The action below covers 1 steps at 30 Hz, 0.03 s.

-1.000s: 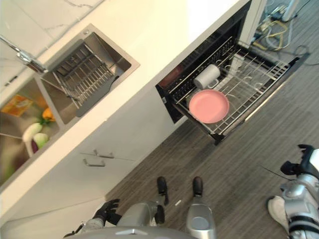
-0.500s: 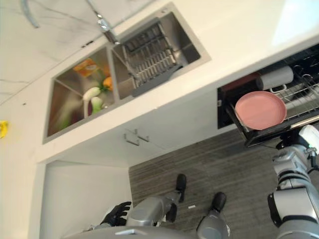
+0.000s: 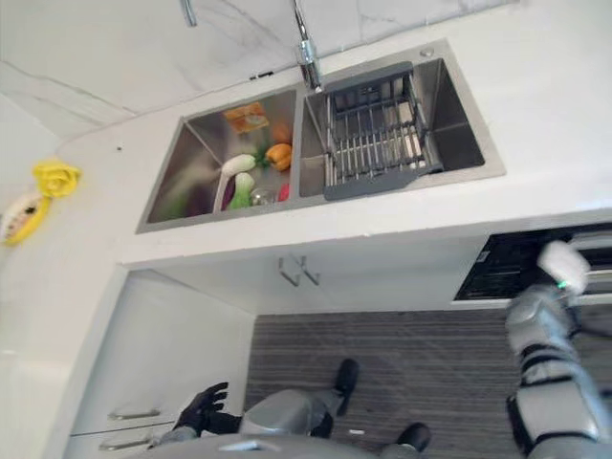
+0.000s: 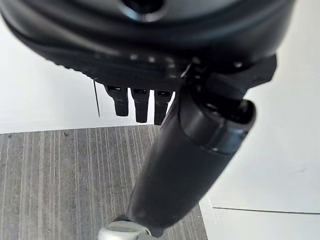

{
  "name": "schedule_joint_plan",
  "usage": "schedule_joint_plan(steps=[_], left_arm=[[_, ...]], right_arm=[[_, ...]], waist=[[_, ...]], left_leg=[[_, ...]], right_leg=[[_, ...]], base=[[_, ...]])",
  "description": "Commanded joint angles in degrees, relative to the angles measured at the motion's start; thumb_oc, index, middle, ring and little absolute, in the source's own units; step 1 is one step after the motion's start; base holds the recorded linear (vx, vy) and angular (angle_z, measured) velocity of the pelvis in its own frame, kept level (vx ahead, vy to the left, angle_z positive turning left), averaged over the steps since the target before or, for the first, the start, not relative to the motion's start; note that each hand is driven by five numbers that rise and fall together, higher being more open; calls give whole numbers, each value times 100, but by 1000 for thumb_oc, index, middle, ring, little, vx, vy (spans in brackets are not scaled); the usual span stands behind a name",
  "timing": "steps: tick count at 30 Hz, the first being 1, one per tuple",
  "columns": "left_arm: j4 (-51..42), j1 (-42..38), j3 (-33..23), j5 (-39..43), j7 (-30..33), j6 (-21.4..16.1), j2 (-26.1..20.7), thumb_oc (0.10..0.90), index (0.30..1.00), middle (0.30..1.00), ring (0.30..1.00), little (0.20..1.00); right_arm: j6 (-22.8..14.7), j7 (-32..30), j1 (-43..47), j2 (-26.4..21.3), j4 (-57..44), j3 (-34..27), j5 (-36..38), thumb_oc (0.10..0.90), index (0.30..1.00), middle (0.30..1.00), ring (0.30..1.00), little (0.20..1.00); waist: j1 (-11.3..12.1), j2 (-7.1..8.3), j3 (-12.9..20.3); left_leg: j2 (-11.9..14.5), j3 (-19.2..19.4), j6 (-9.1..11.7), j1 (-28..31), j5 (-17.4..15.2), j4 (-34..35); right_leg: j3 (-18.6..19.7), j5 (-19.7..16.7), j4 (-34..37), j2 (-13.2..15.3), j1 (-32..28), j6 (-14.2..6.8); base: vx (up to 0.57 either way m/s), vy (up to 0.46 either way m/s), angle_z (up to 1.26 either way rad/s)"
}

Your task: Place the dishes in the dishwasher.

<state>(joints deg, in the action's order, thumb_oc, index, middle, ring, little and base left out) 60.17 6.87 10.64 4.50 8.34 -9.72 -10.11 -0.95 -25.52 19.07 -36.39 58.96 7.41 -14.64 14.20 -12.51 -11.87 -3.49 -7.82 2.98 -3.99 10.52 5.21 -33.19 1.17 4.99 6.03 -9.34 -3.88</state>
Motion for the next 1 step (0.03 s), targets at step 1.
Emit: schedule_joint_plan(steps=[1], left_arm=[[456,-381,56,86,172,-78,-159,800,900,900,900,900]], right_arm=[[-458,96,-372,631,-219,98,328,800,900,900,900,900]], waist=[[48,422,287]], left_leg=[[488,299,483,-68,-118,-23]], right_leg=[[829,325,-437,270,128,-326]], base=[[39,-20,4]])
